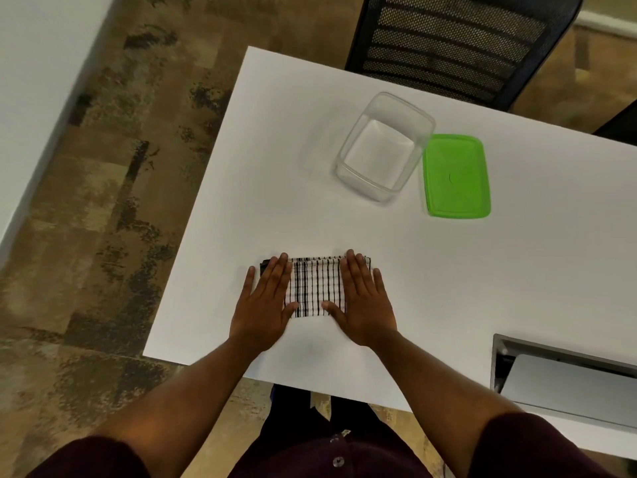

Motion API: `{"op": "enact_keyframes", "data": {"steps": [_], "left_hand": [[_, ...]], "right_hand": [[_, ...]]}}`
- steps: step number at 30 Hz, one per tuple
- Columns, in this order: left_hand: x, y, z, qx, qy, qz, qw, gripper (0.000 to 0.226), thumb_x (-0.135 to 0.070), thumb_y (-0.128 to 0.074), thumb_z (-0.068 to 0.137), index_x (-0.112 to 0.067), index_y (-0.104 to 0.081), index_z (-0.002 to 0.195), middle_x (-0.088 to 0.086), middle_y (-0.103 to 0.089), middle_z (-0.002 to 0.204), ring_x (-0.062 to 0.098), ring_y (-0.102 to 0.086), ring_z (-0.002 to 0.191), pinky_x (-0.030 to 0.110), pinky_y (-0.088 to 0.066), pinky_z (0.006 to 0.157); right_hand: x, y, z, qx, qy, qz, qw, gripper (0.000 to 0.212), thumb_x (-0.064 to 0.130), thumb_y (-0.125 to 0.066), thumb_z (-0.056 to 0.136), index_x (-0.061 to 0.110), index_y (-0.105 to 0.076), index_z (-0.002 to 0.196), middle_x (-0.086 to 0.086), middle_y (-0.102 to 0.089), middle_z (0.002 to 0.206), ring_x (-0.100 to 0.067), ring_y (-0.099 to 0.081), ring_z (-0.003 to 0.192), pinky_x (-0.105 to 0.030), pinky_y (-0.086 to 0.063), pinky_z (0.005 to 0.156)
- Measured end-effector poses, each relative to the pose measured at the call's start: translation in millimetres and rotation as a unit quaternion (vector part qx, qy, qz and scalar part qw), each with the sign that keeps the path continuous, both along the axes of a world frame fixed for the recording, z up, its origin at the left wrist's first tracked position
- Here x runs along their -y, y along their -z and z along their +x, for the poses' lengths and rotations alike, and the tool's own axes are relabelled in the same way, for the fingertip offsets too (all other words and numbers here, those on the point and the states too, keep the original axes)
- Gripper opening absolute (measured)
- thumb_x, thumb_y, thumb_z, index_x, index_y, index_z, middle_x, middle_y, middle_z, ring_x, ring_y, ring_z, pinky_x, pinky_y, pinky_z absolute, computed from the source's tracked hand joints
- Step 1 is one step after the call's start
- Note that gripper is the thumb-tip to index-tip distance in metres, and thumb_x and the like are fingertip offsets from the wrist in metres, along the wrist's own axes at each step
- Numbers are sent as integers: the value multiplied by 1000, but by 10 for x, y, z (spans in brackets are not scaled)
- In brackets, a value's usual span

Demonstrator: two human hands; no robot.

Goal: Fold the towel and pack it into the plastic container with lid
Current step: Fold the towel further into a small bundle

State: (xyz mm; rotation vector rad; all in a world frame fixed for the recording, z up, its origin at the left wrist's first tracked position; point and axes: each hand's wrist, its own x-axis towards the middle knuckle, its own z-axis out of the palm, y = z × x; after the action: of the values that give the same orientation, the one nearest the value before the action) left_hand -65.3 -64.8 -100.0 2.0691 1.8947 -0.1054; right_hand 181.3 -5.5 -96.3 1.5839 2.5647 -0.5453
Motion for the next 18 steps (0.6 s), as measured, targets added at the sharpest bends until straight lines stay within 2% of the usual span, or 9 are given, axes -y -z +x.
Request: {"op": "enact_keyframes", "data": {"steps": [4,7,9,10,12,14,18], "left_hand": [[-39,-58,18,-20,-4,-31,999,81,-59,-25,99,-14,7,159,3,10,169,19,10,155,54,-4,125],[-91,-113,-20,-27,21,-62,997,88,-67,-18,94,-16,17,157,2,21,166,19,20,153,47,4,126],[-66,-158,-36,-7,21,-50,998,92,-68,-24,92,-17,15,158,3,22,166,23,19,154,47,4,126],[-25,-178,-31,21,-4,-38,999,93,-65,-33,92,-17,9,159,3,18,167,25,16,154,48,2,125],[78,-204,-1,80,-92,-15,992,91,-55,-49,93,-14,-5,160,4,6,169,28,8,155,48,-3,125],[86,-212,19,116,-139,1,983,84,-45,-55,95,-12,-13,159,4,-4,169,27,0,156,48,-6,125],[-180,-258,48,103,-36,18,994,75,-35,-55,96,-12,-19,158,3,-17,167,24,-8,156,44,-8,127]], "right_hand": [[-23,-57,-30,23,18,-37,999,102,81,-27,93,16,8,163,-1,16,172,-21,15,159,-58,-11,127],[-93,-125,30,30,0,-69,997,115,91,-35,81,23,9,163,2,21,171,-28,24,156,-63,-2,125],[-108,-169,95,0,7,-78,997,118,91,-44,77,27,4,164,0,19,171,-29,19,157,-60,-5,124],[-78,-189,124,-25,31,-67,997,113,86,-48,79,27,-3,164,-3,12,173,-29,10,159,-56,-11,124],[46,-225,160,-79,135,-26,987,100,74,-56,85,20,-22,161,-11,-11,171,-30,-16,157,-49,-27,121],[173,-255,140,-111,275,-9,955,89,65,-63,86,15,-35,154,-10,-31,161,-30,-37,146,-48,-40,112],[349,-305,39,-120,493,-70,859,73,54,-71,85,12,-48,139,-10,-47,138,-33,-52,128,-47,-47,102]]}}
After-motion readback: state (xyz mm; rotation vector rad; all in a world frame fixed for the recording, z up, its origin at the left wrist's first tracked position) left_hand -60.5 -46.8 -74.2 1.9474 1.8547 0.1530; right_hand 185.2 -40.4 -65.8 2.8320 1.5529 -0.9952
